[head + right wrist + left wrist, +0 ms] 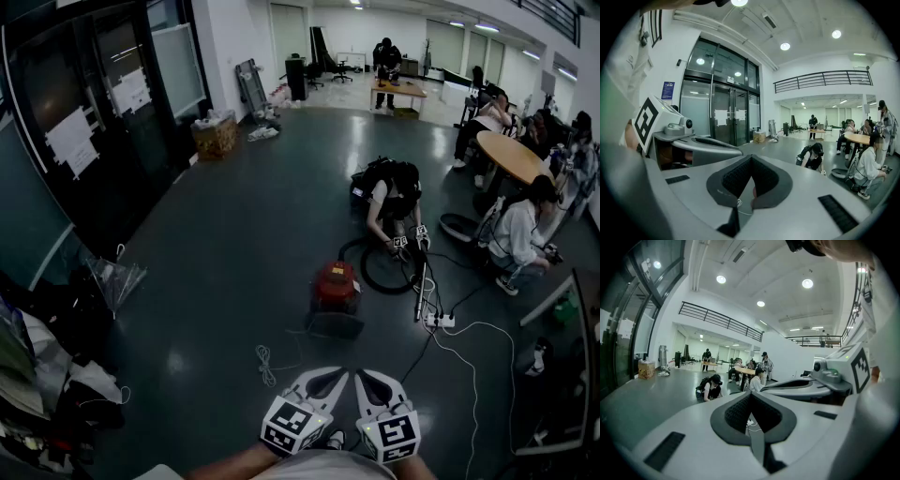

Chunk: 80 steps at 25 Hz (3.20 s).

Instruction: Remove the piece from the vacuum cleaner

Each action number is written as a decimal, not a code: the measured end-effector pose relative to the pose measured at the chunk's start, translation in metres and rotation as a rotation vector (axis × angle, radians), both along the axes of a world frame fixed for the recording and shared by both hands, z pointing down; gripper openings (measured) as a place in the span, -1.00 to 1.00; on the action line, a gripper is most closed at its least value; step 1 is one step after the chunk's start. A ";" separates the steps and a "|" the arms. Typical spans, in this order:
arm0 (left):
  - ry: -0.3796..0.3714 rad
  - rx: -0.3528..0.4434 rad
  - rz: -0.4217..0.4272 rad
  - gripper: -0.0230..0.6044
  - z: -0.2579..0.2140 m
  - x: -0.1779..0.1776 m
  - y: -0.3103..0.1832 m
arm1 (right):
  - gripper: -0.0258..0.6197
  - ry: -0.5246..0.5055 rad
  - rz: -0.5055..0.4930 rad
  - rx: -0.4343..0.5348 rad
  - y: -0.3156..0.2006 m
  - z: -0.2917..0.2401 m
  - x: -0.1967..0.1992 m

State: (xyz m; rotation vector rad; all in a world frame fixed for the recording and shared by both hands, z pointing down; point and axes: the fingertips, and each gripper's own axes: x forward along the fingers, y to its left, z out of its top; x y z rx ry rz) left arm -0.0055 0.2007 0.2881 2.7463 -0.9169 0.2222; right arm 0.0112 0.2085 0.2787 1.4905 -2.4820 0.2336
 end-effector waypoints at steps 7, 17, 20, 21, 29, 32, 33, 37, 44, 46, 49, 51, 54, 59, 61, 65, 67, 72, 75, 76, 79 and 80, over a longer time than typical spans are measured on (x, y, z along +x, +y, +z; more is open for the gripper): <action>-0.001 -0.001 0.011 -0.91 -0.002 0.004 0.001 | -0.88 0.003 0.001 -0.003 -0.001 0.001 0.002; 0.054 -0.029 0.047 -0.91 0.001 0.007 0.010 | -0.87 -0.042 -0.024 -0.015 0.008 0.008 0.006; 0.060 -0.048 0.034 -0.91 0.006 0.004 0.006 | -0.87 -0.048 -0.049 0.010 0.008 0.007 0.004; 0.059 -0.053 0.026 -0.91 0.008 0.004 0.003 | -0.87 -0.051 -0.054 0.017 0.006 0.006 0.004; 0.036 -0.082 -0.031 -0.91 0.021 0.013 -0.014 | -0.87 -0.058 -0.077 -0.015 -0.004 0.020 0.017; 0.031 -0.074 -0.050 -0.91 0.021 0.015 -0.017 | -0.87 -0.057 -0.089 -0.013 -0.008 0.021 0.021; 0.031 -0.070 -0.055 -0.91 0.021 0.017 -0.017 | -0.87 -0.055 -0.091 -0.012 -0.009 0.022 0.023; 0.022 -0.056 -0.064 -0.91 0.019 0.021 -0.019 | -0.87 -0.069 -0.088 -0.018 -0.014 0.025 0.029; 0.002 -0.066 -0.093 -0.91 0.030 0.015 -0.044 | -0.87 -0.068 -0.095 -0.029 -0.036 0.036 0.029; -0.001 -0.065 -0.088 -0.91 0.035 0.013 -0.057 | -0.87 -0.063 -0.096 -0.036 -0.049 0.041 0.025; -0.004 -0.070 -0.073 -0.91 0.045 0.010 -0.084 | -0.87 -0.062 -0.085 -0.050 -0.077 0.049 0.018; -0.004 -0.074 -0.059 -0.91 0.050 0.007 -0.105 | -0.87 -0.064 -0.076 -0.059 -0.098 0.053 0.013; -0.005 -0.067 -0.033 -0.91 0.057 0.002 -0.144 | -0.87 -0.043 -0.065 -0.064 -0.136 0.062 0.007; -0.029 -0.052 0.026 -0.91 0.079 -0.009 -0.214 | -0.87 -0.017 -0.034 -0.072 -0.205 0.080 -0.007; -0.037 -0.050 0.049 -0.91 0.090 -0.011 -0.239 | -0.87 -0.006 -0.013 -0.085 -0.229 0.090 -0.008; -0.035 -0.055 0.066 -0.91 0.110 -0.013 -0.283 | -0.87 0.030 -0.005 -0.090 -0.273 0.111 -0.005; -0.029 -0.054 0.067 -0.91 0.120 -0.010 -0.304 | -0.87 0.042 -0.006 -0.096 -0.294 0.123 0.000; -0.017 -0.060 0.063 -0.91 0.156 0.005 -0.352 | -0.87 0.050 -0.003 -0.153 -0.342 0.169 0.015; -0.021 -0.076 0.052 -0.91 0.185 0.010 -0.383 | -0.87 0.064 -0.032 -0.174 -0.375 0.205 0.021; -0.023 -0.080 0.046 -0.91 0.195 0.011 -0.394 | -0.87 0.062 -0.032 -0.195 -0.386 0.220 0.023; -0.030 -0.107 0.021 -0.91 0.228 0.012 -0.422 | -0.87 0.078 -0.050 -0.261 -0.411 0.279 0.029; -0.031 -0.117 0.011 -0.91 0.241 0.012 -0.431 | -0.87 0.094 -0.063 -0.281 -0.418 0.302 0.033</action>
